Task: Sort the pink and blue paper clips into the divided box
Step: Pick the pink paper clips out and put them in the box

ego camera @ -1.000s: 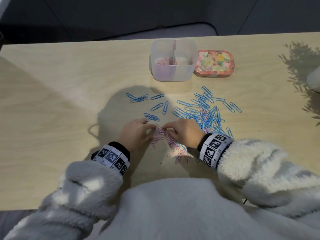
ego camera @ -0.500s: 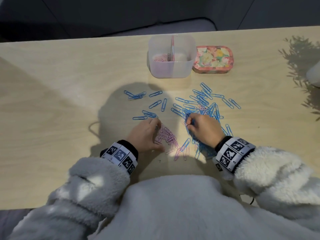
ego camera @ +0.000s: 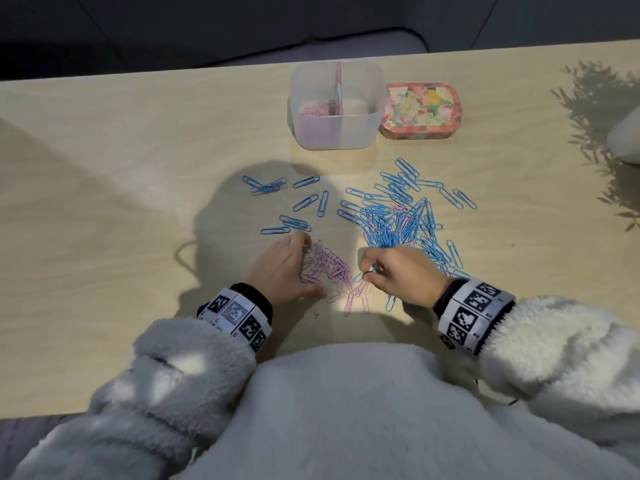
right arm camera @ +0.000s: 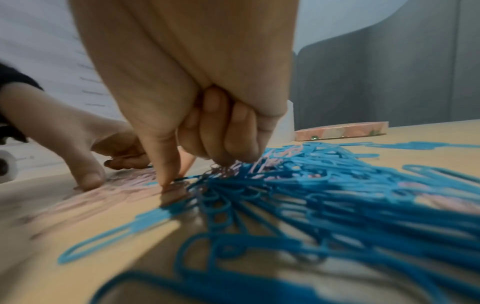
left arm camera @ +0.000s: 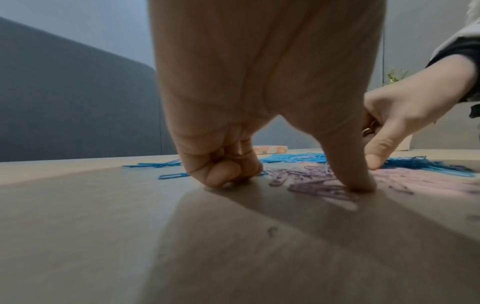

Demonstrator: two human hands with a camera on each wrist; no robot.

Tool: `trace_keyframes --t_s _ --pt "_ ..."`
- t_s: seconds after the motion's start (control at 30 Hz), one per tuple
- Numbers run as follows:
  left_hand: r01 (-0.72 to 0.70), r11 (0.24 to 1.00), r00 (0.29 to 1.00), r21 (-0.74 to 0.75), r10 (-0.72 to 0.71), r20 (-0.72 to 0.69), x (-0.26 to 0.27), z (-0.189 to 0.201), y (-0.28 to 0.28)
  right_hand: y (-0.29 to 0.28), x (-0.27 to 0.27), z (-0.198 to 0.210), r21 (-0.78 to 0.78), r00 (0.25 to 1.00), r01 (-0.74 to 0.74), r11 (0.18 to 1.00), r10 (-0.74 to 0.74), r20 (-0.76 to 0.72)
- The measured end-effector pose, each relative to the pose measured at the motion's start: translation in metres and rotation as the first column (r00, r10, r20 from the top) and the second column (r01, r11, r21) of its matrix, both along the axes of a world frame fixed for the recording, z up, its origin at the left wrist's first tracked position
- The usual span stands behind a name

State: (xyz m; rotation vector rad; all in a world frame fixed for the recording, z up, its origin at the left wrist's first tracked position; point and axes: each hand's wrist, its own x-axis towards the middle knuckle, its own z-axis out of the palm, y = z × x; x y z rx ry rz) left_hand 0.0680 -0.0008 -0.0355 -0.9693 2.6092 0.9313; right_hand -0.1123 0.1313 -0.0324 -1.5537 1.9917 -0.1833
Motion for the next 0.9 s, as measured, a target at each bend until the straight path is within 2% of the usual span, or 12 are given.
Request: trace_keyframes --t_s 0.17,0.23,0.33,0.4,0.6,0.7,0.9 --pt "0.035 0.999 0.999 0.038 -0.035 0.004 -0.009 0.003 -0.001 -0.017 -0.009 0.006 -0.107 0.979 0.201 0.974 -0.202 0.004" --pt "0.051 0.998 0.999 0.039 -0.052 0.006 -0.007 0.003 0.0 -0.012 -0.01 0.01 -0.104 0.991 0.134 0.986 -0.133 0.012" --pt "0.046 0.999 0.999 0.013 -0.046 -0.004 -0.004 0.001 0.003 0.005 -0.004 0.011 0.044 0.997 -0.073 0.996 0.074 -0.033" --pt "0.049 0.999 0.999 0.003 -0.049 -0.012 -0.007 0.0 0.005 0.009 0.003 0.008 0.083 0.988 -0.131 0.988 0.137 -0.07" --pt "0.103 0.994 0.995 0.033 -0.103 -0.014 -0.02 0.002 0.007 -0.014 0.016 0.004 -0.029 0.995 -0.083 0.996 0.081 -0.064" --pt "0.053 0.998 0.998 0.039 -0.052 -0.032 -0.009 0.006 -0.001 -0.015 0.011 0.01 -0.027 0.999 -0.032 0.999 0.031 -0.044" --pt "0.008 1.0 0.999 0.0 -0.008 -0.033 -0.005 0.007 0.012 -0.02 0.02 0.003 0.026 0.99 -0.141 0.99 0.142 -0.011"
